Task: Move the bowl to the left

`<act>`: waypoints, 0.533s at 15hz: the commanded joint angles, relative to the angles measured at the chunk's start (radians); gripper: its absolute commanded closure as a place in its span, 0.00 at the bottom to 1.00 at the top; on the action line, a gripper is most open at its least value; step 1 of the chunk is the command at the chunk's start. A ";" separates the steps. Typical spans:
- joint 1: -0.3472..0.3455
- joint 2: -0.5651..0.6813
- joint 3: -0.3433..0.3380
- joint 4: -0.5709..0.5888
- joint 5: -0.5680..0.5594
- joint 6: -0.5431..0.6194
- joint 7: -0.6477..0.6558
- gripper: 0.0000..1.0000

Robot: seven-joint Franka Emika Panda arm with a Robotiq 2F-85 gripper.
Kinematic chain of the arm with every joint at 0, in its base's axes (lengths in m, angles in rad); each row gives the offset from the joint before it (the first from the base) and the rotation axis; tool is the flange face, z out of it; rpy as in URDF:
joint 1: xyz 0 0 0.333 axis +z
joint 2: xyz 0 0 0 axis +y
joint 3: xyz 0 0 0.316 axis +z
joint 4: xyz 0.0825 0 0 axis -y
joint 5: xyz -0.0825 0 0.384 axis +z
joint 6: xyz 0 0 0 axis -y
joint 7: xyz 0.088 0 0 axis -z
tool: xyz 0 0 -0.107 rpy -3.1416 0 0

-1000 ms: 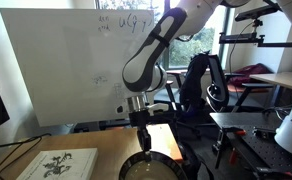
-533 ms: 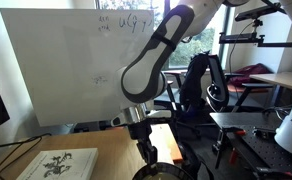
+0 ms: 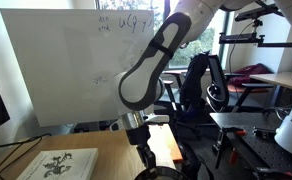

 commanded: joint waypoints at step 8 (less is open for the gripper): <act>-0.003 0.026 -0.012 0.126 0.003 -0.151 0.175 0.50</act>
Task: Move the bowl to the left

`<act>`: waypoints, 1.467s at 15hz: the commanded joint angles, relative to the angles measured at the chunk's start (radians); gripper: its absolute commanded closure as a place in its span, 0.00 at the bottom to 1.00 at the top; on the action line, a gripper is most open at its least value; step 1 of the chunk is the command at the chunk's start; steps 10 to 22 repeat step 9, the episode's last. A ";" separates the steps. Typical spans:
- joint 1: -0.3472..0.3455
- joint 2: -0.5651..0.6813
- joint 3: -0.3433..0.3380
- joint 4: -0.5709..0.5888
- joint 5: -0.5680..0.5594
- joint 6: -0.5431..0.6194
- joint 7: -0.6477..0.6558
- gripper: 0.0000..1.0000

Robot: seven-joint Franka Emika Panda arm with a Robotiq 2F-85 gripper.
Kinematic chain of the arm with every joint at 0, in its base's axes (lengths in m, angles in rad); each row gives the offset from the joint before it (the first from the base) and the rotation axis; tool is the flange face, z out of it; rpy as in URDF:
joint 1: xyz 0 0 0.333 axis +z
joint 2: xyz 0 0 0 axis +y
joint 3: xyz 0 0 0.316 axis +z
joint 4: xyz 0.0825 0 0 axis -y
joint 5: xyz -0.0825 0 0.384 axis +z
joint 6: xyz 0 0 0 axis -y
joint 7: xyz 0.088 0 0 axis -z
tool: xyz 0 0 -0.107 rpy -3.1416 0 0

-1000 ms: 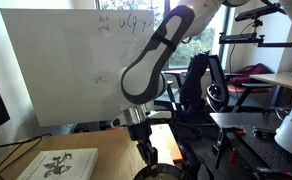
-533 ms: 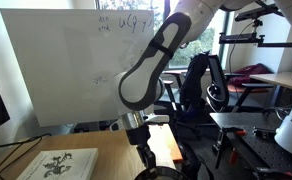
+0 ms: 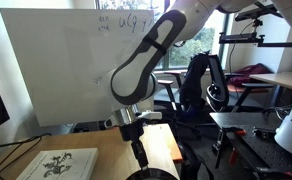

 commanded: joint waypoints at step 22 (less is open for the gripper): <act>0.025 -0.236 -0.055 -0.084 -0.013 0.024 0.091 0.00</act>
